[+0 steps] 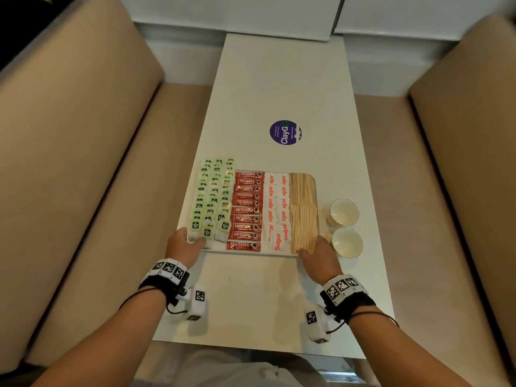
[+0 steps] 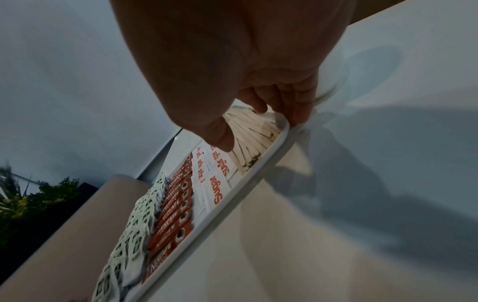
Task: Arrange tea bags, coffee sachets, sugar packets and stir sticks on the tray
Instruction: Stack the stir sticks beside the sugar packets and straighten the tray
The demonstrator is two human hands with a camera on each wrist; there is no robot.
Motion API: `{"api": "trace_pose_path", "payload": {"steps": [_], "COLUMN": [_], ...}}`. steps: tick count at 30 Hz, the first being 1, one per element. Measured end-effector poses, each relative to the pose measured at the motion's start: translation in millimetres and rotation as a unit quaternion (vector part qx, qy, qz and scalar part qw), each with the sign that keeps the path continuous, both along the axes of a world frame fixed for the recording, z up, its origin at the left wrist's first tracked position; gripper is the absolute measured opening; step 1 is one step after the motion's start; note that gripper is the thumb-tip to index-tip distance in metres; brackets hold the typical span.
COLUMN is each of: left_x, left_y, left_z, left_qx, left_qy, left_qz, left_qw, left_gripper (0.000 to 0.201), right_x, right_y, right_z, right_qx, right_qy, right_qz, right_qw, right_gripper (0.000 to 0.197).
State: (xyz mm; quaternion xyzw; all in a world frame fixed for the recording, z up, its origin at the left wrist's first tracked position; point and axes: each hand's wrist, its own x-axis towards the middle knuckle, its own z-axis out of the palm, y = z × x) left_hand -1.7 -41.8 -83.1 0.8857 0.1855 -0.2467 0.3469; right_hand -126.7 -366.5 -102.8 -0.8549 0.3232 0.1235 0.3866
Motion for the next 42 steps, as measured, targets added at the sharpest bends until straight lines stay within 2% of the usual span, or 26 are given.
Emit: {"api": "trace_pose_path", "payload": {"steps": [2, 3, 6, 8, 12, 15, 16, 19, 21, 23, 25, 26, 31, 35, 37, 39, 40, 42], "left_x": [-3.7, -5.9, -9.3, -13.8, -14.4, -10.4, -9.3, -7.0, -6.9, -7.7, -9.1, -9.0, -10.9, -7.5, -2.5, 0.9, 3.6, 3.2], "left_y": [4.3, 6.8, 21.1, 19.0, 16.2, 20.4, 20.7, 20.7, 19.3, 17.5, 15.6, 16.3, 18.5, 26.0, 37.7, 44.4, 48.0, 41.0], "left_z": [1.1, -0.8, -23.8, -8.9, 4.1, 5.8, 7.4, 6.4, 4.9, 4.7, 4.9, 2.0, -5.0, -20.7, -51.4, -65.8, -73.4, -56.7], "left_qx": [-0.012, -0.021, -0.042, -0.052, -0.058, -0.089, -0.096, -0.092, -0.095, -0.098, -0.092, -0.095, -0.115, -0.131, -0.129, -0.136, -0.148, -0.163], "left_qy": [0.007, 0.005, -0.001, 0.002, 0.023, 0.039, 0.045, 0.043, 0.037, 0.035, 0.026, 0.018, 0.020, 0.015, 0.010, 0.014, 0.010, 0.008], "left_qz": [-0.006, -0.006, -0.014, -0.021, 0.001, 0.045, 0.057, 0.072, 0.067, 0.067, 0.077, 0.084, 0.105, 0.133, 0.144, 0.148, 0.152, 0.150], "left_qw": [1.000, 1.000, 0.999, 0.998, 0.998, 0.994, 0.993, 0.992, 0.993, 0.992, 0.992, 0.992, 0.988, 0.982, 0.981, 0.980, 0.977, 0.975], "left_gripper": [0.036, 0.044, 0.096, 0.100, 0.087, 0.115, 0.119, 0.101, 0.100, 0.104, 0.097, 0.092, 0.099, 0.113, 0.113, 0.107, 0.105, 0.093], "right_x": [1.0, 0.7, -0.4, -0.2, -0.5, -1.9, -2.1, -1.8, -0.9, 0.2, 2.5, 3.8, 10.0, 14.1, 15.7, 15.2, 14.3, 13.0], "right_y": [-0.5, -0.9, -3.2, -6.1, -10.0, -6.9, -5.2, -0.4, 2.1, 2.9, 1.8, 1.6, 3.0, 2.3, 0.6, -2.1, -3.5, -2.8], "right_z": [1.1, 0.8, 2.4, 4.4, 7.4, 9.2, 10.8, 11.9, 12.2, 9.5, 4.5, 3.6, 11.8, 15.2, 14.5, 12.4, 11.5, 16.6], "right_qx": [0.003, 0.001, -0.007, -0.007, 0.020, 0.031, 0.034, 0.063, 0.087, 0.115, 0.163, 0.183, 0.205, 0.208, 0.227, 0.237, 0.238, 0.242], "right_qy": [0.008, 0.014, 0.037, 0.045, 0.043, 0.046, 0.048, 0.031, 0.022, 0.016, 0.009, 0.011, 0.014, -0.023, -0.039, -0.044, -0.049, -0.053], "right_qz": [0.000, 0.002, 0.006, 0.013, 0.024, 0.021, 0.020, 0.026, 0.021, 0.003, -0.037, -0.058, -0.092, -0.105, -0.126, -0.139, -0.139, -0.137], "right_qw": [1.000, 1.000, 0.999, 0.999, 0.999, 0.998, 0.998, 0.997, 0.996, 0.993, 0.986, 0.981, 0.974, 0.972, 0.965, 0.960, 0.960, 0.959], "right_gripper": [0.036, 0.036, 0.039, 0.043, 0.046, 0.044, 0.043, 0.039, 0.043, 0.054, 0.070, 0.072, 0.053, 0.022, 0.029, 0.044, 0.045, 0.039]}}
